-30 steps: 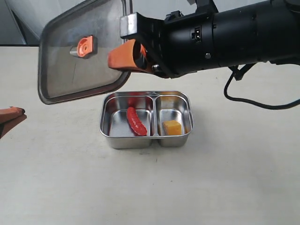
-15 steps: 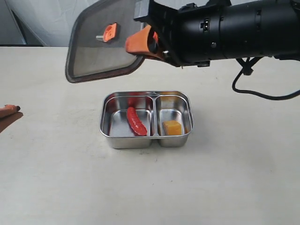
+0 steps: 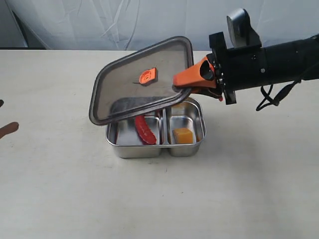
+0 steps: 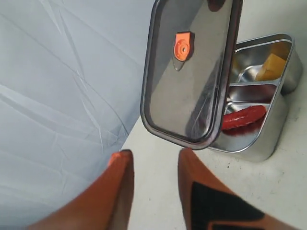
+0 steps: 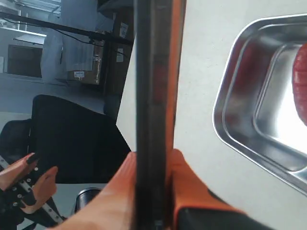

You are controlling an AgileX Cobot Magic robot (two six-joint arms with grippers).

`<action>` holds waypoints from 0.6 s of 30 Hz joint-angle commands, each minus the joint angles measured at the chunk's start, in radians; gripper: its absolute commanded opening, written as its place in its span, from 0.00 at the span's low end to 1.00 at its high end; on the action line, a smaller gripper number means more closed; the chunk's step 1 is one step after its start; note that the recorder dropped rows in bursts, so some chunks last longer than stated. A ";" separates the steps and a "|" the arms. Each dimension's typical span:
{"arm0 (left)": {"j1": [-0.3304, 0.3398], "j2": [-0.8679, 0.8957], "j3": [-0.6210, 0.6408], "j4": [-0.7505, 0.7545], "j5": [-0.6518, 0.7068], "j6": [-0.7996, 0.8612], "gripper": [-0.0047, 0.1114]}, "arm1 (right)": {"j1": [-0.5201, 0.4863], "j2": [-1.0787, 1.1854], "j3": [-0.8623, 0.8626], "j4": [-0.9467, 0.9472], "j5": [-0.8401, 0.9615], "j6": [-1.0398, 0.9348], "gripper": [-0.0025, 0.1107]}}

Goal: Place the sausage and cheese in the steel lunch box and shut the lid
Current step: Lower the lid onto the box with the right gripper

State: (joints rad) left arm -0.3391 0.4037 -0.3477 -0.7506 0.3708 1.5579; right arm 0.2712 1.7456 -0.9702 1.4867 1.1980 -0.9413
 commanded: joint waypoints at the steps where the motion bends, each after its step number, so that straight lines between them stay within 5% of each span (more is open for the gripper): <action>1: -0.002 -0.008 -0.004 -0.003 0.023 -0.014 0.32 | -0.015 0.067 0.004 -0.038 0.023 -0.054 0.02; 18: -0.002 -0.008 -0.004 -0.003 0.026 -0.014 0.32 | -0.082 0.150 0.008 -0.141 0.023 -0.086 0.02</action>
State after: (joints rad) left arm -0.3391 0.3990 -0.3477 -0.7506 0.3952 1.5521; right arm 0.2015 1.8977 -0.9663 1.3885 1.2230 -1.0126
